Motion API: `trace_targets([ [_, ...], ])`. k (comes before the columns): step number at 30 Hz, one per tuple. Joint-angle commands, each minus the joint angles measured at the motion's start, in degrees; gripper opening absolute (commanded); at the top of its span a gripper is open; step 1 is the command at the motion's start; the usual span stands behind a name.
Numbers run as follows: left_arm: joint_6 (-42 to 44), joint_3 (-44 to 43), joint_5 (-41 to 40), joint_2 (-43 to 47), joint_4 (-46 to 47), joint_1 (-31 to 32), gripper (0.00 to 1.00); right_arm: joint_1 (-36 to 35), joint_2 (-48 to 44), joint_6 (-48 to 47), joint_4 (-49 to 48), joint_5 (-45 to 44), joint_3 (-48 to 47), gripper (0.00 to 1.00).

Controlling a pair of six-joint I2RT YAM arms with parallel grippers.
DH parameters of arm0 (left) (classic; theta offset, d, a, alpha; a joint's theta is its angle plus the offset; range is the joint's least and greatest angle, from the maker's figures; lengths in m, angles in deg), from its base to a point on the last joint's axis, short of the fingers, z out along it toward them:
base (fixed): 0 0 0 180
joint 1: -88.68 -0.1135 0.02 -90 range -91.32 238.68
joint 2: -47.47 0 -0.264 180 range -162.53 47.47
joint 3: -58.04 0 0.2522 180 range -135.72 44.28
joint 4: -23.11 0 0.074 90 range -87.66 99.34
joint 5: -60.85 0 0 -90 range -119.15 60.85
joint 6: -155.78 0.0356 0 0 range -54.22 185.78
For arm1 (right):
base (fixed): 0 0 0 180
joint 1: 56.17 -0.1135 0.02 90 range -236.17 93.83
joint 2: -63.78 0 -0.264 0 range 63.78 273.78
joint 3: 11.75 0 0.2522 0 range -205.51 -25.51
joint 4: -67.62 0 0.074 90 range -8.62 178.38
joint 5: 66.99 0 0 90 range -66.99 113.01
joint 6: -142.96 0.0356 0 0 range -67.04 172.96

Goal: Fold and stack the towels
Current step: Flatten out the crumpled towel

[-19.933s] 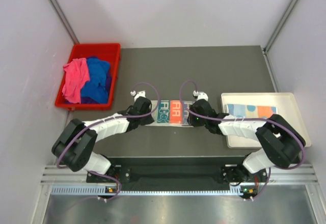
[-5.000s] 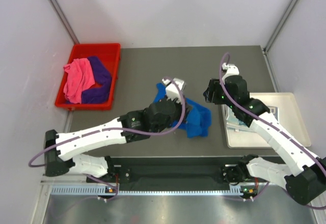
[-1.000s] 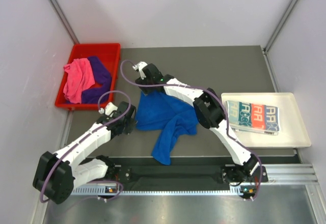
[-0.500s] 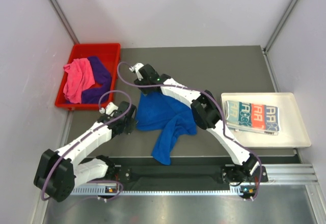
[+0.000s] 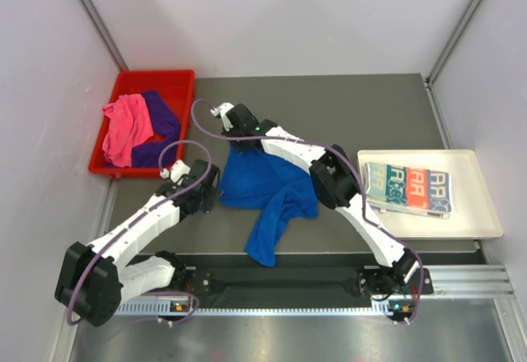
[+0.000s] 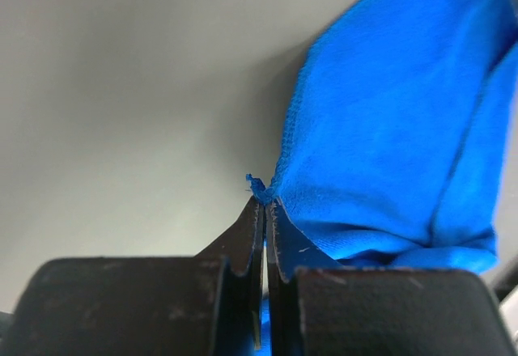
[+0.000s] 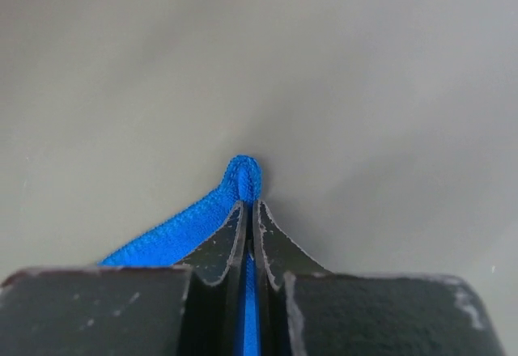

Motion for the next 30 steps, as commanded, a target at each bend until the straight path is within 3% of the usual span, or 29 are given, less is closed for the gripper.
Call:
trace_targets([
  [1,3.4,-4.3,-1.9,-0.1,2.6,-0.9,0.0,1.8,-5.5,3.8,0.8,1.1,4.0,0.0],
  [6,14.0,-9.0,-2.2,-1.3,6.8,-2.3,0.0,4.3,-16.5,5.2,-2.8,-2.0,10.4,0.0],
  [16,38.5,-35.0,-1.7,-4.7,7.3,-2.7,0.0,8.9,-39.0,7.8,-1.5,-10.7,14.9,0.0],
  [30,59.2,-69.8,9.9,-4.7,-5.6,-2.7,0.0,8.7,-69.7,9.0,0.6,-13.8,20.8,0.0],
])
